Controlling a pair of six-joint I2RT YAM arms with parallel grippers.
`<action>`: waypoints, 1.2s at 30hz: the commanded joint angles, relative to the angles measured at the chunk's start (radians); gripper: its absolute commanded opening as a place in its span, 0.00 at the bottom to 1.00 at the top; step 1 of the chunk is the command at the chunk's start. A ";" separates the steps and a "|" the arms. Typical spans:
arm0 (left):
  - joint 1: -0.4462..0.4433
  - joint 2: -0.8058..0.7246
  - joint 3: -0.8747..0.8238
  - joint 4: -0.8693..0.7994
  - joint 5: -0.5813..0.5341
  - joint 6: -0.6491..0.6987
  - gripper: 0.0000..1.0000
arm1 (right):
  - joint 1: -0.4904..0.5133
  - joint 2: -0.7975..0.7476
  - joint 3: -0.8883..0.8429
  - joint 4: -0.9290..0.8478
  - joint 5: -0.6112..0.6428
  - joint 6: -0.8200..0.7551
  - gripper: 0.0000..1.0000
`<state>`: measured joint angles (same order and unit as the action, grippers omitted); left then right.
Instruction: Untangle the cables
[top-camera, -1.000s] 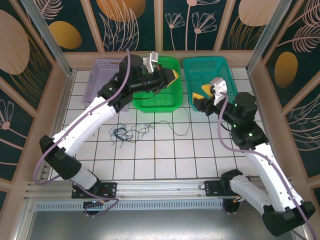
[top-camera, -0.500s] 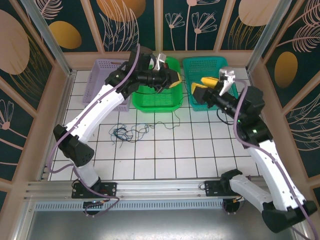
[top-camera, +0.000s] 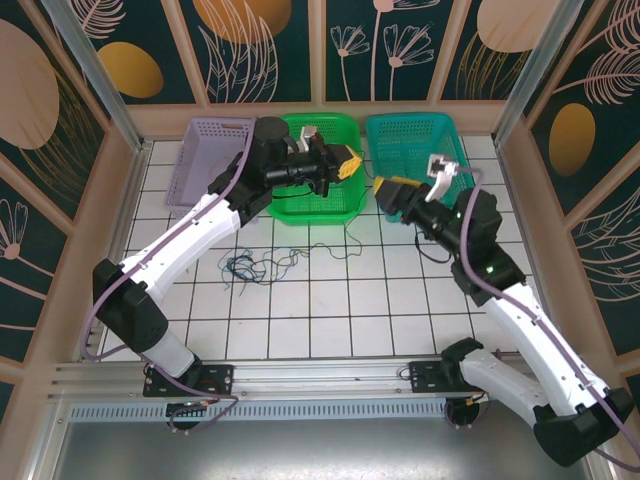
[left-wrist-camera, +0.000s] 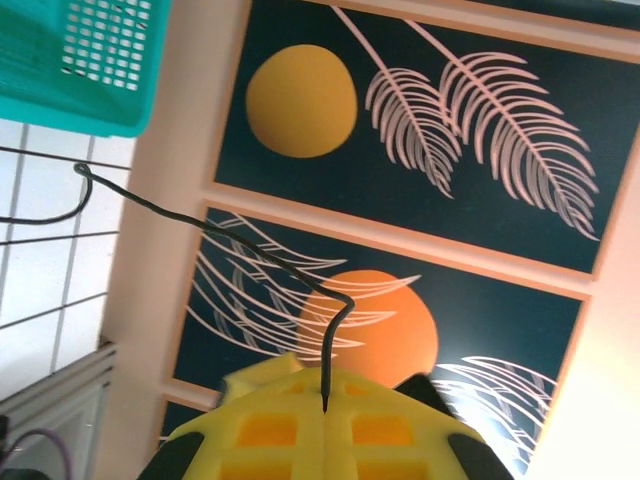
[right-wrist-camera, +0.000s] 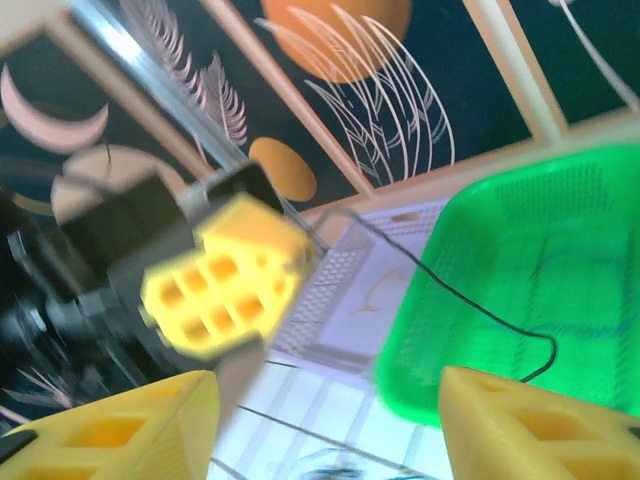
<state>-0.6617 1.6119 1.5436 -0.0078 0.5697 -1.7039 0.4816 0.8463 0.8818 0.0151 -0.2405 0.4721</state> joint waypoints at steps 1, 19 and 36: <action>0.001 -0.030 0.007 0.073 0.044 -0.103 0.00 | 0.005 -0.095 -0.164 0.183 0.043 -0.461 0.65; -0.028 -0.035 -0.068 0.212 0.081 -0.286 0.00 | 0.018 0.172 -0.070 0.435 0.048 -0.752 0.63; -0.034 -0.054 -0.074 0.330 -0.030 -0.270 0.27 | 0.022 0.253 0.118 0.320 0.131 -0.580 0.00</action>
<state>-0.6994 1.5940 1.4773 0.2070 0.5972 -1.9659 0.5014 1.1389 0.9287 0.3714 -0.1429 -0.1764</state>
